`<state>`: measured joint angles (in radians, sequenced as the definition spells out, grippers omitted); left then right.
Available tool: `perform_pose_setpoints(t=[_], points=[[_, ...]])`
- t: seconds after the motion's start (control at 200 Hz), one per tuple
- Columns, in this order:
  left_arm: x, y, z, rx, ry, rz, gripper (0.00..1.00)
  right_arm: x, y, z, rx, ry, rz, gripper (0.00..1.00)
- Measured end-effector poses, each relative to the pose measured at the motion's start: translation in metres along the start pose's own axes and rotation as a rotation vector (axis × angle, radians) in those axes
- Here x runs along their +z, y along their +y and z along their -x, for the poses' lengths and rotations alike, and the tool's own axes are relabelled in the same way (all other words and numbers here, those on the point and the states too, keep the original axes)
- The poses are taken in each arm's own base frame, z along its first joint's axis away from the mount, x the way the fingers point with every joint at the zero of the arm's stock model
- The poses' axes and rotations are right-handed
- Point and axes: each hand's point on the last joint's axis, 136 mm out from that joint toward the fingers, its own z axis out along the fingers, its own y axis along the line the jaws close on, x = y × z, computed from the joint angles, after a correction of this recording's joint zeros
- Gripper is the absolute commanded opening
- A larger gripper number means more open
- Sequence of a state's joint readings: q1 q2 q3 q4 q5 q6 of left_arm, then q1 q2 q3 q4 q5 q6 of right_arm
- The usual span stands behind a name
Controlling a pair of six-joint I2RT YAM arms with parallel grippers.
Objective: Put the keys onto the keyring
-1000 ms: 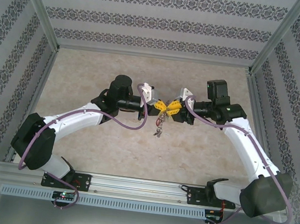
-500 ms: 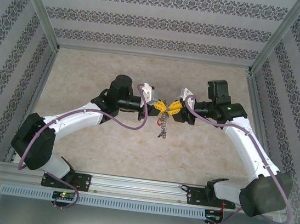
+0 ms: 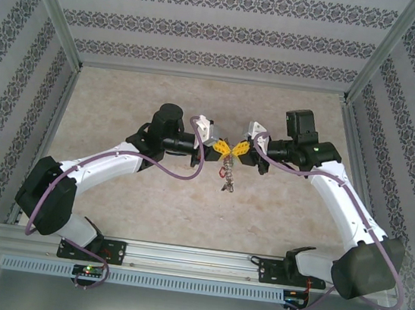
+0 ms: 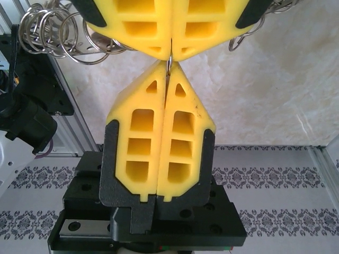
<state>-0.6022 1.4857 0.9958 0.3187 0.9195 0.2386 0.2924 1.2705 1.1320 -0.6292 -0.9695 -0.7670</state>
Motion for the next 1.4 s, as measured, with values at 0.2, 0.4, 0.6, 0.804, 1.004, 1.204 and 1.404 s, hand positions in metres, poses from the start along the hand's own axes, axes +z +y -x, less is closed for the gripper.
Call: perform_pose_setpoints(t=[0.2, 0.4, 0.6, 0.804, 1.004, 1.204, 1.404], points=[[0.000, 0.001, -0.001, -0.001, 0.003, 0.006, 0.02, 0.000, 0.000, -0.001, 0.010, 0.005, 0.001, 0.00], [0.000, 0.012, -0.002, -0.015, 0.014, 0.070, 0.65, 0.006, -0.012, -0.009, 0.106, 0.077, -0.084, 0.00], [-0.007, 0.031, -0.006, -0.081, 0.024, 0.154, 1.00, 0.005, -0.040, -0.033, 0.378, 0.167, -0.254, 0.00], [-0.016, 0.040, -0.008, -0.142, 0.018, 0.171, 1.00, 0.008, -0.055, -0.053, 0.707, 0.193, -0.397, 0.00], [-0.021, 0.055, -0.027, -0.280, 0.040, 0.172, 1.00, 0.006, -0.059, -0.069, 1.004, 0.199, -0.490, 0.00], [-0.015, 0.074, -0.045, -0.370, 0.124, 0.205, 1.00, 0.005, -0.053, -0.085, 1.300, 0.205, -0.552, 0.00], [-0.009, 0.072, -0.052, -0.359, 0.163, 0.196, 0.95, 0.012, -0.051, -0.097, 1.627, 0.179, -0.588, 0.00]])
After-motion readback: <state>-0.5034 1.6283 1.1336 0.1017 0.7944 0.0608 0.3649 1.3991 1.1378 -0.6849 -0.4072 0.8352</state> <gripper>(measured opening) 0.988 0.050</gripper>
